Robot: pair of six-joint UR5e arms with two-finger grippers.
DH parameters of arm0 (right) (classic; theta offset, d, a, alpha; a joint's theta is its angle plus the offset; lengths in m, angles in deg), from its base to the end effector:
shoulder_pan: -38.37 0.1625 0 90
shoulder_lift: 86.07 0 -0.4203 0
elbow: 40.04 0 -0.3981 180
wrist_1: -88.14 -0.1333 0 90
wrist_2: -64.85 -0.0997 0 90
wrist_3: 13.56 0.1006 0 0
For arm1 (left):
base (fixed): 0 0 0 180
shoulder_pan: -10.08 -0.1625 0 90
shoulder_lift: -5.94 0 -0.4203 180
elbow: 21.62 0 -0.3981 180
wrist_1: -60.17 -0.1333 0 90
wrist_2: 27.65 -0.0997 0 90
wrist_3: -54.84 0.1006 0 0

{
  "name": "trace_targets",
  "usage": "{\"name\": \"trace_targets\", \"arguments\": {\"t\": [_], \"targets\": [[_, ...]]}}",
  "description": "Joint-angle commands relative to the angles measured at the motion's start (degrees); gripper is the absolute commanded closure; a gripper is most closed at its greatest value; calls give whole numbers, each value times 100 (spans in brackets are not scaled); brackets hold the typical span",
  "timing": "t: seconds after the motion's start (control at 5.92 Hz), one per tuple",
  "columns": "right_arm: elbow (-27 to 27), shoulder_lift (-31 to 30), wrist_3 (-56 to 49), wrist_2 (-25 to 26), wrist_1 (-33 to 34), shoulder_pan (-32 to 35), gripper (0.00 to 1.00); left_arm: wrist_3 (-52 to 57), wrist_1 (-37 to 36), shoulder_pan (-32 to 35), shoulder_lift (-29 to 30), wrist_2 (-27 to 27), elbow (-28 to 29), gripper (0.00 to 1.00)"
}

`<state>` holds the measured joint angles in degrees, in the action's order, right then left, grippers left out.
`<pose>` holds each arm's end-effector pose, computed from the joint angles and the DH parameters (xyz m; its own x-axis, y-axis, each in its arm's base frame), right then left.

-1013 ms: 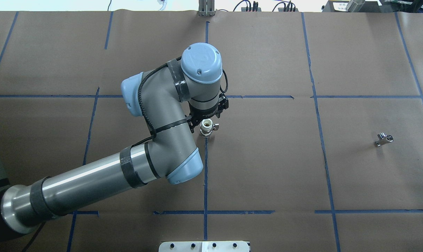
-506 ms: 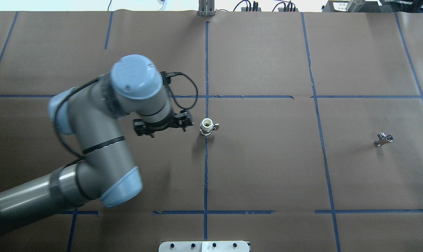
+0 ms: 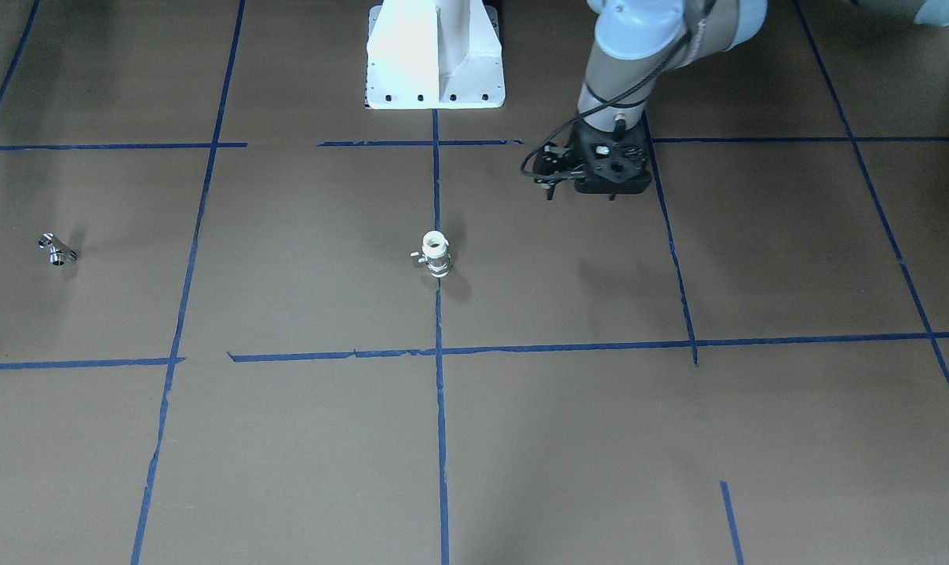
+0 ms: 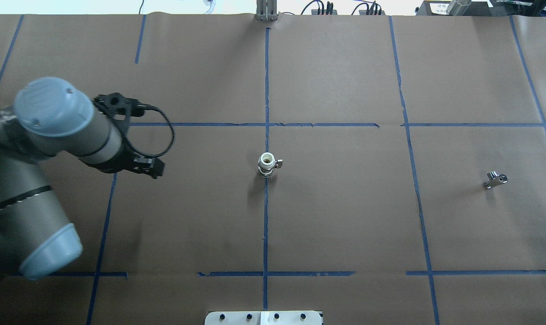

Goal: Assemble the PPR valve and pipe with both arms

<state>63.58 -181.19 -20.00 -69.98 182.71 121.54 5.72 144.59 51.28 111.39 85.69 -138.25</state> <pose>0.0072 -0.4647 0.5866 0.6807 -0.2426 0.6912 0.1962 0.9695 0.1470 0.3467 -0.4277 0.3158 0.7371 0.1534 -0.6582 -0.0726 0.9862 0.1485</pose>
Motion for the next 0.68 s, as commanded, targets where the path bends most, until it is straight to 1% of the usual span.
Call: {"name": "trace_targets", "arguments": {"t": [0.0, 0.17, 0.34, 0.51], "targets": [[52, 99, 246, 0, 0, -90, 0, 2278, 22, 1461, -1161, 808, -88, 0], [62, 247, 431, -148, -9, -169, 0, 3267, 22, 2288, -1576, 1004, 52, 0], [279, 318, 894, -323, -18, -370, 0, 4130, 22, 2948, -1911, 1423, 340, 0], [673, 397, 1795, -290, -18, -824, 0, 4843, 135, 3547, -2262, 1610, 743, 0]]}}
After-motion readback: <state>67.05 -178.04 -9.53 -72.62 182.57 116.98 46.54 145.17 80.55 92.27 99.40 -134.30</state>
